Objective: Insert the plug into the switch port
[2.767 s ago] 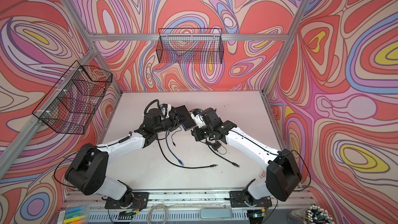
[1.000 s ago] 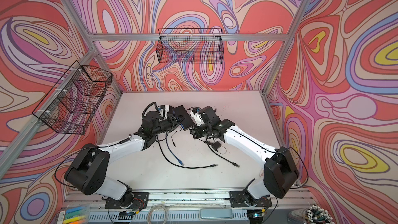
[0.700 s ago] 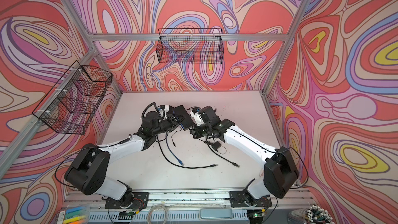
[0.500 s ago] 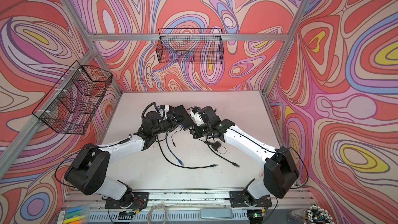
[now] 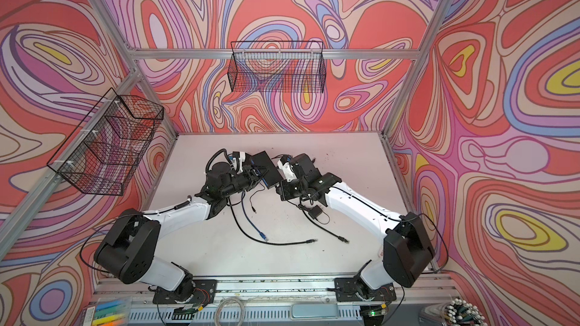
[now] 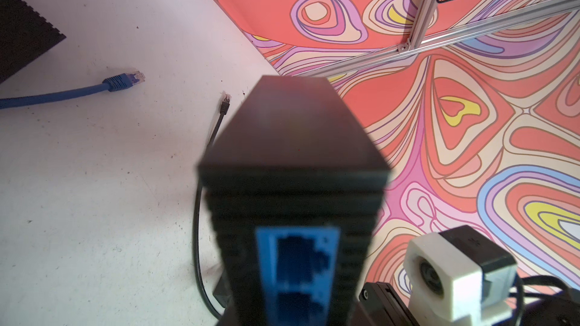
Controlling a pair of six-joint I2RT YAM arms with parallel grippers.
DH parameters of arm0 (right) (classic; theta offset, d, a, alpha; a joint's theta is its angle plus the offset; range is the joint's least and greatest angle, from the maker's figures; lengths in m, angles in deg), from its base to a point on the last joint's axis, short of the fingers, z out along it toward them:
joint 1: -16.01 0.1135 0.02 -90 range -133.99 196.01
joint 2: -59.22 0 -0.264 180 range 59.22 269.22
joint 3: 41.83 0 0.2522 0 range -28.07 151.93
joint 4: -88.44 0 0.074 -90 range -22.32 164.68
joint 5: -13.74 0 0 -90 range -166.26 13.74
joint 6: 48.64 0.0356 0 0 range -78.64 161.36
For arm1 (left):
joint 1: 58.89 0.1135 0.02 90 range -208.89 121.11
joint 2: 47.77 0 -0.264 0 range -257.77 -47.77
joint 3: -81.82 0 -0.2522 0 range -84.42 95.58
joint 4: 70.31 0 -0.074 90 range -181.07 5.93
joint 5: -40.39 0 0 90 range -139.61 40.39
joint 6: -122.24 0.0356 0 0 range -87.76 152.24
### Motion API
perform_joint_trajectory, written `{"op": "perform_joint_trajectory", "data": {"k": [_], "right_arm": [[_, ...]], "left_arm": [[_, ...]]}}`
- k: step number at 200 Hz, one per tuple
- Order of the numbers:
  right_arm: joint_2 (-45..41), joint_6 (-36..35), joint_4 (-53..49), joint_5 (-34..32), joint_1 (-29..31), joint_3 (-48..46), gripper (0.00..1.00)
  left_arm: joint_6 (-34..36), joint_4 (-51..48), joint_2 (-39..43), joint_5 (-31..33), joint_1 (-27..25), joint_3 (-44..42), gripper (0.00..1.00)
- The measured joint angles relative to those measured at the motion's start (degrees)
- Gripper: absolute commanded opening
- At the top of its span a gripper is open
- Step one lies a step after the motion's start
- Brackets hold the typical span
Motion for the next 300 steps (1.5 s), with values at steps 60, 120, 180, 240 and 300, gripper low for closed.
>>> {"op": "perform_joint_trajectory", "data": {"k": [60, 120, 180, 240, 300], "right_arm": [[0.0, 1.3, -0.1, 2.5, -0.9, 0.0, 0.00], [0.0, 2.1, 0.0, 3.6, -1.3, 0.0, 0.00], [0.0, 2.0, -0.2, 4.1, -1.6, 0.0, 0.00], [0.1, 1.7, 0.2, 4.6, -1.8, 0.0, 0.00], [1.2, 2.3, 0.6, 5.4, -1.8, 0.0, 0.00]], "left_arm": [[0.1, 2.5, 0.0, 0.3, -0.2, -1.2, 0.10], [0.1, 3.6, 0.0, 0.3, -0.3, -1.6, 0.10], [-1.1, 6.2, -1.3, -0.5, -0.3, -1.9, 0.10], [-2.1, 6.1, -1.4, -0.5, -0.3, -1.8, 0.10], [-1.9, 4.5, -1.4, 0.0, -0.3, -1.9, 0.09]]}}
